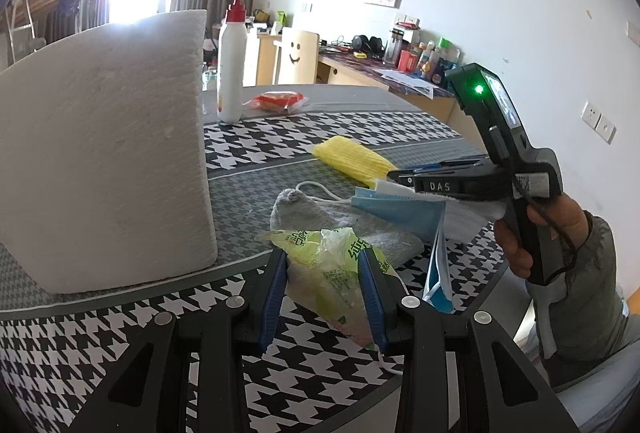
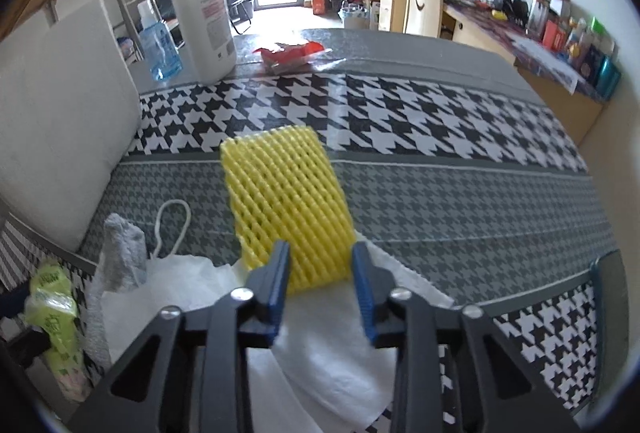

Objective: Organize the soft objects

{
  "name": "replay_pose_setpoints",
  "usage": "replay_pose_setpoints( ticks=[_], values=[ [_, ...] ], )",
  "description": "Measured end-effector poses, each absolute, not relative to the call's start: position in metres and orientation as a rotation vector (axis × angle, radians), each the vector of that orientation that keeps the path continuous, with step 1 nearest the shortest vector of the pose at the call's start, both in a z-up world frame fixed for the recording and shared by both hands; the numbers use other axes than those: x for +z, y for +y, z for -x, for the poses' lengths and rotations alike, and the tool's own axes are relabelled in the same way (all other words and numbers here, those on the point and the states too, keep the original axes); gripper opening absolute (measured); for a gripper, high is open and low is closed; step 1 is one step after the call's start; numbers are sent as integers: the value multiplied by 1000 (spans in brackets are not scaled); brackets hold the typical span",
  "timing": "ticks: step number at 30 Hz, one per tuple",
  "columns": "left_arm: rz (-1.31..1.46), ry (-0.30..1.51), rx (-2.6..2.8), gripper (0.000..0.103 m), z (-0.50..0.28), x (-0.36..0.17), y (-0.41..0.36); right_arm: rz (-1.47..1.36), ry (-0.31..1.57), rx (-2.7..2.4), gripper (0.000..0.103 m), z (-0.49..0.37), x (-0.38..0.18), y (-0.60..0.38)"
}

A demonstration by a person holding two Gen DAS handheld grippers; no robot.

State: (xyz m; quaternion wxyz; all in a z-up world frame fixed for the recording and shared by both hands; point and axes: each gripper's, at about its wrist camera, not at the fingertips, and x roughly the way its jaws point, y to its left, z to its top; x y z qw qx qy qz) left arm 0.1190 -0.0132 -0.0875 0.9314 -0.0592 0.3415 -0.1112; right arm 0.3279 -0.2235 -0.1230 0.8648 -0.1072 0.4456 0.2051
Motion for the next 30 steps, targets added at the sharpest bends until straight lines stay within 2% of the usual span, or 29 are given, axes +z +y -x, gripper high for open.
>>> replay_pose_setpoints(
  ticks=[1,4,18,30],
  values=[
    [122,698,-229,38,-119,-87,-13,240,928,434,23,-327,-123,-222],
    [130,693,-235,38,-117,-86,-10,279,908,442,11,-322,-122,-215],
    [110,618,-224,38,-99,-62,0,69,774,553,10,-289,-61,-231],
    [80,577,-215,38,-94,-47,2,32,710,585,10,-267,-40,-229]
  ],
)
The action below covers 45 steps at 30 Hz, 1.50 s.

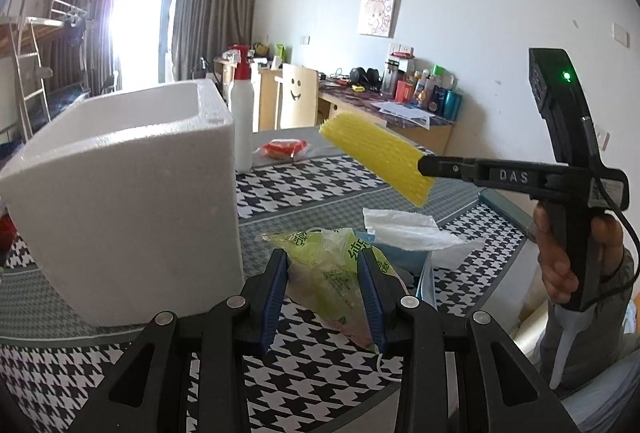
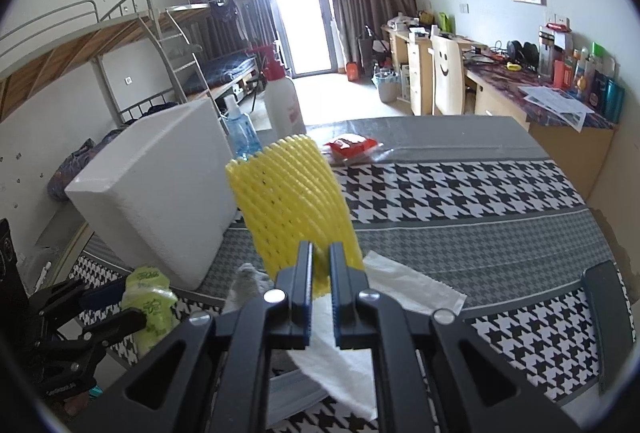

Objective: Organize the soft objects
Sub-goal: 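Carry the green package into the foam box and release it while the right tool carries the sponge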

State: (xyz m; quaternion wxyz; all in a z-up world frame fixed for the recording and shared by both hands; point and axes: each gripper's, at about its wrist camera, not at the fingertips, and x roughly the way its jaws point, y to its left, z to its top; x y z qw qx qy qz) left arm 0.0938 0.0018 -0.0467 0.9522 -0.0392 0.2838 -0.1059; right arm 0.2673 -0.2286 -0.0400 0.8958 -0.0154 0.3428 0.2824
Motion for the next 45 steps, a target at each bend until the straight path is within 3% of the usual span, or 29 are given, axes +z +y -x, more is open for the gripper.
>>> replay_pose_setpoints(
  ticks=[45],
  values=[
    [27,383,-173,38,-98,23,10,35,520,560,10,-236,-1,-222]
  ],
)
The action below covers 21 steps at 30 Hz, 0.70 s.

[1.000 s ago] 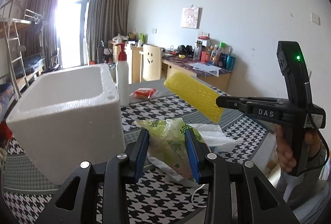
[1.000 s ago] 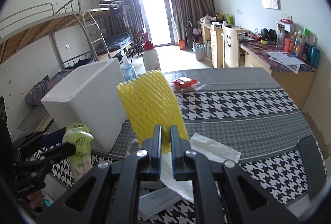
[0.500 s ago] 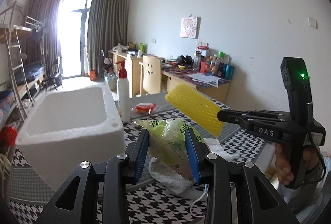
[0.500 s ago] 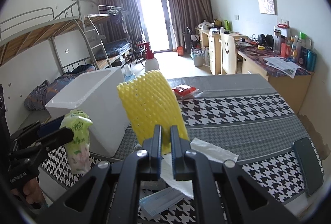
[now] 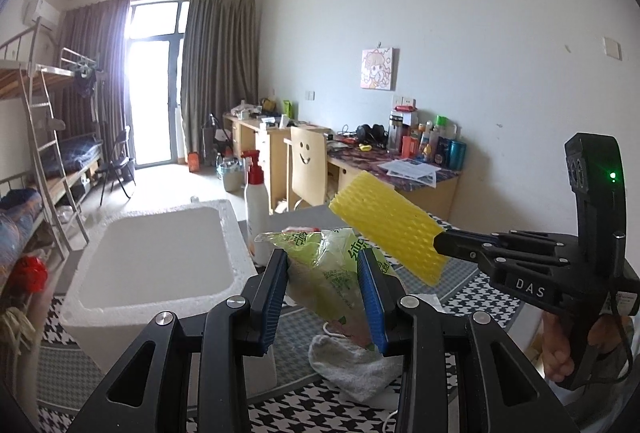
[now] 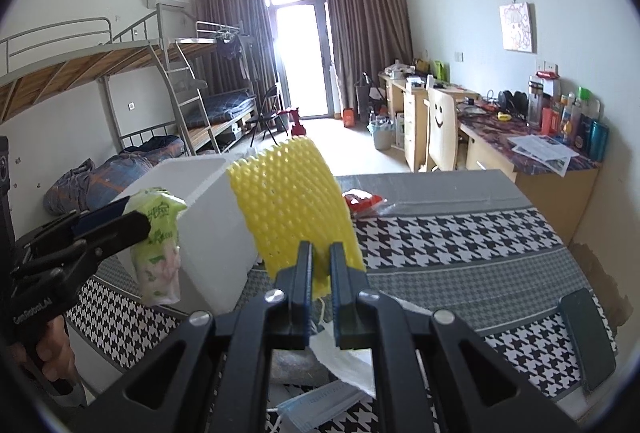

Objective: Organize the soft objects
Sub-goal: 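Carry the green package into the foam box and release it while the right tool carries the sponge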

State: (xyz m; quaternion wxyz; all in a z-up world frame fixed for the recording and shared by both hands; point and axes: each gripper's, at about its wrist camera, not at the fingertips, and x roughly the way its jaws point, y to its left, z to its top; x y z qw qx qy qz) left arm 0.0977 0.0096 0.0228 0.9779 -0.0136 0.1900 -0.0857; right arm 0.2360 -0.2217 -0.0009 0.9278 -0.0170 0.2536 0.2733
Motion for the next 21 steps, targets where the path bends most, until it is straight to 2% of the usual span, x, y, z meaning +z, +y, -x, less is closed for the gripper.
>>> replay_pose_setpoints(
  ticks=[21],
  values=[
    [10,307,13,38,-103,42,27,25,484,607,10,-242,10,-204]
  ],
)
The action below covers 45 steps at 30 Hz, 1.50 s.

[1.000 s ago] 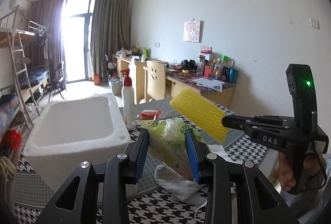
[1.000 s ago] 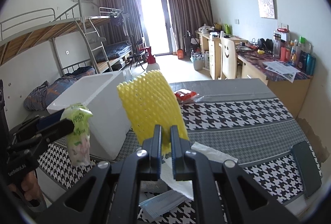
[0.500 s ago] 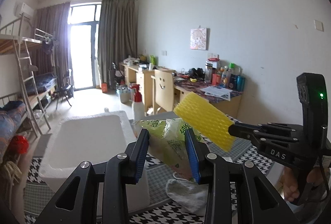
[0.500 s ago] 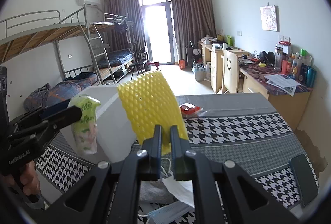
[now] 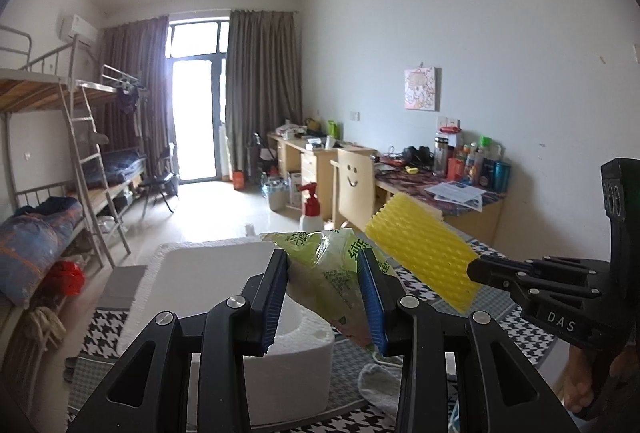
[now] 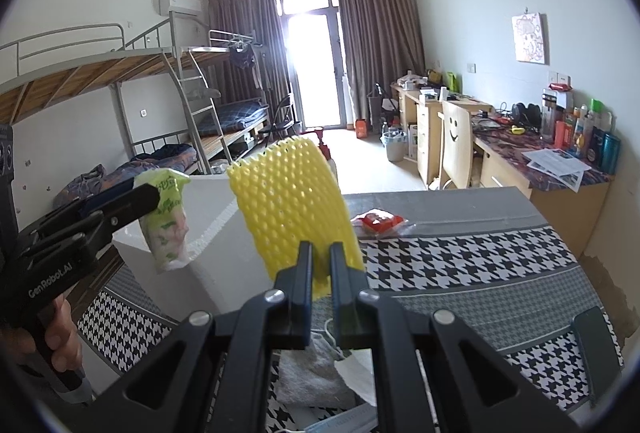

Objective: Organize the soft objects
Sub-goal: 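Carry the green package into the foam box and release it while the right tool carries the sponge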

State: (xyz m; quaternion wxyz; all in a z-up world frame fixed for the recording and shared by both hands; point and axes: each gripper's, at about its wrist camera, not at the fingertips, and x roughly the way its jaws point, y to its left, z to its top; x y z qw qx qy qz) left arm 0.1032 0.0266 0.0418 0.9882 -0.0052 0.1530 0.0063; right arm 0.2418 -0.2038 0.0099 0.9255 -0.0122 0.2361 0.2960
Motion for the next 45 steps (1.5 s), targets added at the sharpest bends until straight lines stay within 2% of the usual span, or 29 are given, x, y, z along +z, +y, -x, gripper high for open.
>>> replay_pose_setpoints(
  ticks=[20,45],
  values=[
    [12,267,129,38,-112,51,52,6,483,669,10,-255,17,-178],
    [43,368,209,38,-144,37,89,7,530,695,10,-267,13,-147]
  ],
)
